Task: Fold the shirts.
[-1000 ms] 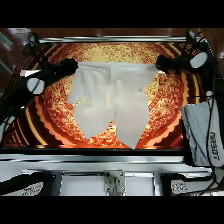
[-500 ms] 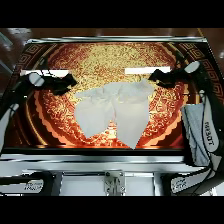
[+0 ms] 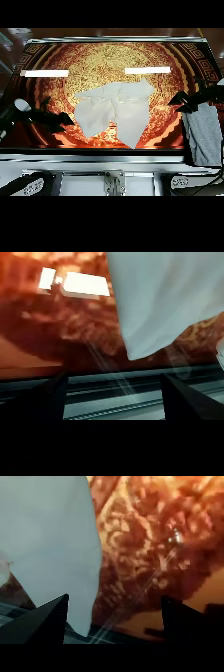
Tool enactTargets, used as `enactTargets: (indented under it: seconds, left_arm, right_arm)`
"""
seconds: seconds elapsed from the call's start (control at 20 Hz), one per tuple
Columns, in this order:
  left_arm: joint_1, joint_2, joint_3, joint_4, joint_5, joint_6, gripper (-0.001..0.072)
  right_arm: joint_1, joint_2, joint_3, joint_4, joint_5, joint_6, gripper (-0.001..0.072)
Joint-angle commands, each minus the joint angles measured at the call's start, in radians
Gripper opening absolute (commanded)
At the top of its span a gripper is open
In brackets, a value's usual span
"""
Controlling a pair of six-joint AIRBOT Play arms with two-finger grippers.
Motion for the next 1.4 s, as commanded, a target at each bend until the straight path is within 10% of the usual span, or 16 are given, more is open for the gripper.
enactTargets:
  seconds: [0.0, 0.5, 0.8, 1.25, 1.35]
  left_arm:
    - [-0.077, 0.045, -0.27, -0.307, 0.245, 0.121, 0.0716]
    - [-0.238, -0.081, -0.293, -0.415, 0.48, 0.138, 0.0686]
    - [-0.237, -0.077, -0.292, -0.512, 0.488, 0.264, 0.0033]
    - [-0.177, 0.044, -0.217, -0.468, 0.357, 0.393, 0.0033]
    - [-0.157, 0.089, -0.187, -0.437, 0.357, 0.399, 0.0033]
  right_arm:
    - [-0.028, 0.004, -0.121, 0.12, 0.03, -0.046, 0.0677]
    - [0.042, 0.004, -0.138, 0.108, -0.066, -0.091, 0.0677]
    - [0.099, -0.001, -0.196, -0.032, -0.109, 0.019, 0.0677]
    - [0.296, -0.081, -0.253, 0.082, -0.324, -0.011, 0.0676]
    - [0.326, -0.102, -0.253, 0.084, -0.355, 0.031, 0.0493]
